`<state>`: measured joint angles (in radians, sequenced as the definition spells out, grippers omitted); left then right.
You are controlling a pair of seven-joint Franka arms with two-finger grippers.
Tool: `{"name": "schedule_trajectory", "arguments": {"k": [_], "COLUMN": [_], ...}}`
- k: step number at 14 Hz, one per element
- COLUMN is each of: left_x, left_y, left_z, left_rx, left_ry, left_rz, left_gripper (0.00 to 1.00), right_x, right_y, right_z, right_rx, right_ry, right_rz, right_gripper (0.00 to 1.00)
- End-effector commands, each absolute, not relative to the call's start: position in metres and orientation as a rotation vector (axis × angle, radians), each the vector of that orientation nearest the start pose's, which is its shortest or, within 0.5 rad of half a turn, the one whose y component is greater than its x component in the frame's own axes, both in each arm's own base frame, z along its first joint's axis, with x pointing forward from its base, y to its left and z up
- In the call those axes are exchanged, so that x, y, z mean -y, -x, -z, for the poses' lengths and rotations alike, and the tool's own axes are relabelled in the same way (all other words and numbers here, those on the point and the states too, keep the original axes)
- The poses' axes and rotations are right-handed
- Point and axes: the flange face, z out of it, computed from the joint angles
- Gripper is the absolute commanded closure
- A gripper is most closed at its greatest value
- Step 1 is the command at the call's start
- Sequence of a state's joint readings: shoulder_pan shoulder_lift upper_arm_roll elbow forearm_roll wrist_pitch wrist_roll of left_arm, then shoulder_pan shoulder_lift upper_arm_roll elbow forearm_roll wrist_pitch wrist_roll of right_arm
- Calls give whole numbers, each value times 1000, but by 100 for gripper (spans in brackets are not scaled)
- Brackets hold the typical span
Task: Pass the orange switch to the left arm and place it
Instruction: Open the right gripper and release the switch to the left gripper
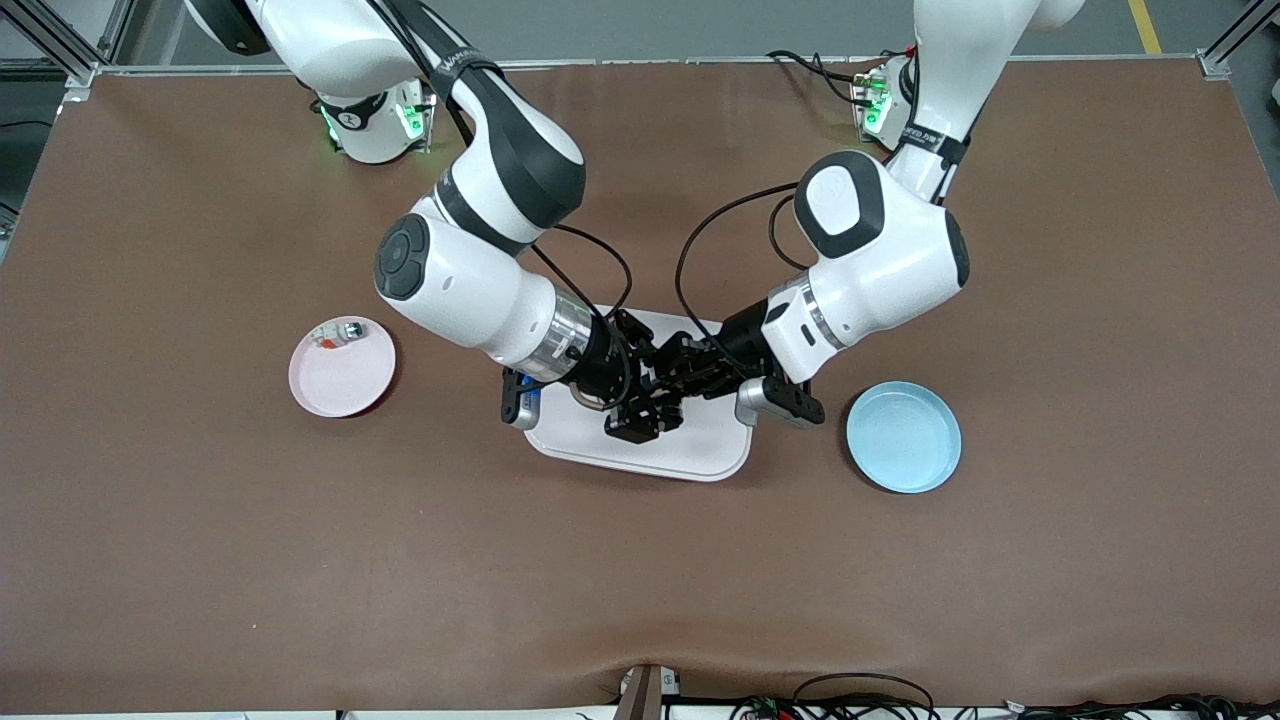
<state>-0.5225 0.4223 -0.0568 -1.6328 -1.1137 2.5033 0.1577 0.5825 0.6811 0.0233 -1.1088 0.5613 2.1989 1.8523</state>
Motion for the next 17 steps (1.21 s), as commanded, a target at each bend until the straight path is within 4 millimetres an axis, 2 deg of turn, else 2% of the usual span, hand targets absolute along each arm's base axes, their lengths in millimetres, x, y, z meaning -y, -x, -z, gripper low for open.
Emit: {"name": "schedule_trajectory", "arguments": {"k": [1,5,11,14,17], "left_x": [379,378,367,349,323], "left_y": [-601,-601,-598,-581,-560], "left_z": [-425,-425,-432,-449,-460], "left_rx": [-47,-53,-67,-23,10], "left_ry": [-2202,-2201,-2204,-2246,-2301], "left_rz": [-274,-271,-264,-294,-316], "left_gripper": [85,85,85,85,81], "right_x": [-463,-452,-411,-385,-347], "right_y": [-633,-638,-654,-658,-664], "right_z": [-467,-468,-487,-491,-495], "right_rx": [-1763,-1777,-1771,-1710,-1588], "right_ry": [1833,1847,1931,2038,2185], "right_rz": [-538,-558,-614,-641,-666], "right_gripper": [0,0,0,0,0]}}
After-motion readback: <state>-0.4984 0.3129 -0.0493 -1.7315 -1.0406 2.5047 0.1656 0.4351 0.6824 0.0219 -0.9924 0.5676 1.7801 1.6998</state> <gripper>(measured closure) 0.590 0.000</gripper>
